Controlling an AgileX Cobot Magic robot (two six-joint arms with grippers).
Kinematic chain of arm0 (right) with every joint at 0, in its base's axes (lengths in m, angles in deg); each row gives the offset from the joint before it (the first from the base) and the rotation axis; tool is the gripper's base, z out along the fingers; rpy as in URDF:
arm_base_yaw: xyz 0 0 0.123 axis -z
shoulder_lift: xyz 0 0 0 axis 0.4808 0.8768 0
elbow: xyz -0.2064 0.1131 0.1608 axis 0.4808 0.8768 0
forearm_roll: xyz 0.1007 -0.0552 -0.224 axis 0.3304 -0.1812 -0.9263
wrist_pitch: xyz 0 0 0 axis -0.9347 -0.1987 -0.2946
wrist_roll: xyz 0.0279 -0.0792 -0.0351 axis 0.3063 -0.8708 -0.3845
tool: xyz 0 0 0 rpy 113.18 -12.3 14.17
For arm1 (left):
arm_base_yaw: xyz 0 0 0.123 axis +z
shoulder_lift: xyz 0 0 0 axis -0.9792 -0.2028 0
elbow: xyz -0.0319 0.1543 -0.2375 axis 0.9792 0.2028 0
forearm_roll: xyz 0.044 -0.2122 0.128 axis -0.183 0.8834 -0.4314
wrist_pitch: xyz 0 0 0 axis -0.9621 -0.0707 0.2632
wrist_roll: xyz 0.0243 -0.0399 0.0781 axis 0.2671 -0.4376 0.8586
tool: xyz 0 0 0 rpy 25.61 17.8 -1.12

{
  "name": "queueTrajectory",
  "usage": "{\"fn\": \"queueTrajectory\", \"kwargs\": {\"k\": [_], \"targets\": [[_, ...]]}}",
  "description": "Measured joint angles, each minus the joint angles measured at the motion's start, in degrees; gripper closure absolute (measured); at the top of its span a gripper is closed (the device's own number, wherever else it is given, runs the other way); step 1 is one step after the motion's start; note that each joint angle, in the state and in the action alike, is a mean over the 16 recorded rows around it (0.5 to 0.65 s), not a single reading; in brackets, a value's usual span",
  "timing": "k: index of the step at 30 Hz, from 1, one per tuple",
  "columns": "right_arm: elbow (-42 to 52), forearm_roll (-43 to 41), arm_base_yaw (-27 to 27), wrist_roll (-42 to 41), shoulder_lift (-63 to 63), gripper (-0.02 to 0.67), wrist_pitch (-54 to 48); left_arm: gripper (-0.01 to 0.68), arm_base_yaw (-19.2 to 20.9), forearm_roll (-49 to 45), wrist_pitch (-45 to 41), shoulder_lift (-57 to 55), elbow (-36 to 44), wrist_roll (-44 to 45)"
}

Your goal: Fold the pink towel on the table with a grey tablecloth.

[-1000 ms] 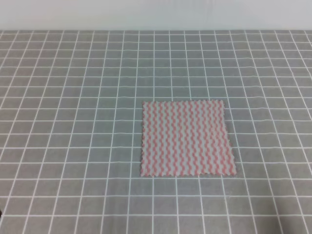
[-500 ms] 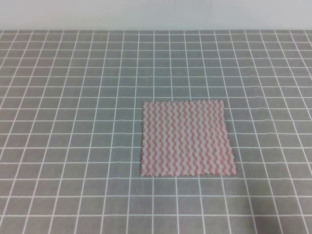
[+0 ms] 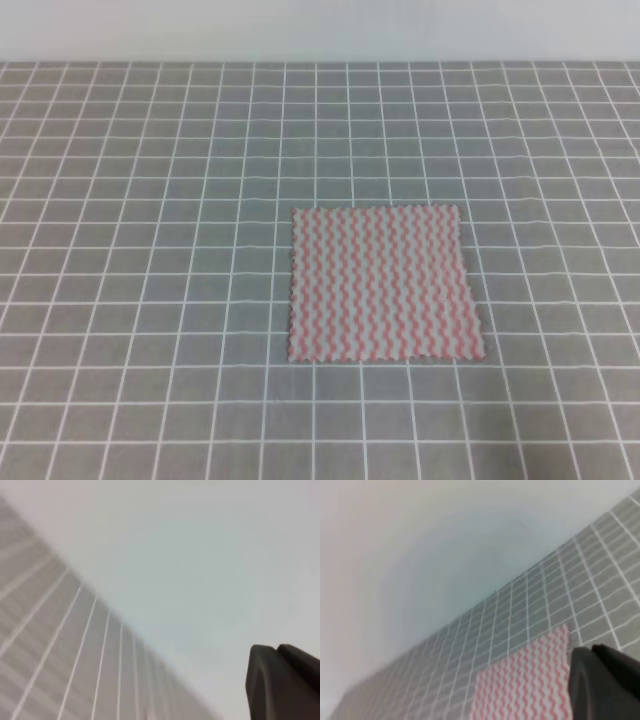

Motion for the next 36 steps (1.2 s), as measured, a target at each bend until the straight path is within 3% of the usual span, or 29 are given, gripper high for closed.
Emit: {"fn": "queueTrajectory", "kwargs": {"k": [9,18,24,36], "targets": [[-13.67,-9.08,0.00,-12.07,20.66,0.666,-10.76,0.672,-0.03,-1.79,-13.28,-16.46,-13.02,16.48],[-32.78,-15.52,-0.53,-15.35,47.43,0.666,-24.87,0.672,-1.55,-1.94,-22.50,-40.33,-26.48,33.76],[-45.28,-23.89,-5.07,-10.02,62.37,0.666,-31.74,0.672,-3.86,-1.71,-25.09,-52.79,-31.50,38.60],[-61.81,-51.87,-19.38,14.69,82.88,0.644,-34.15,0.672,-6.27,-1.34,-24.30,-62.59,-34.67,41.03]]}}
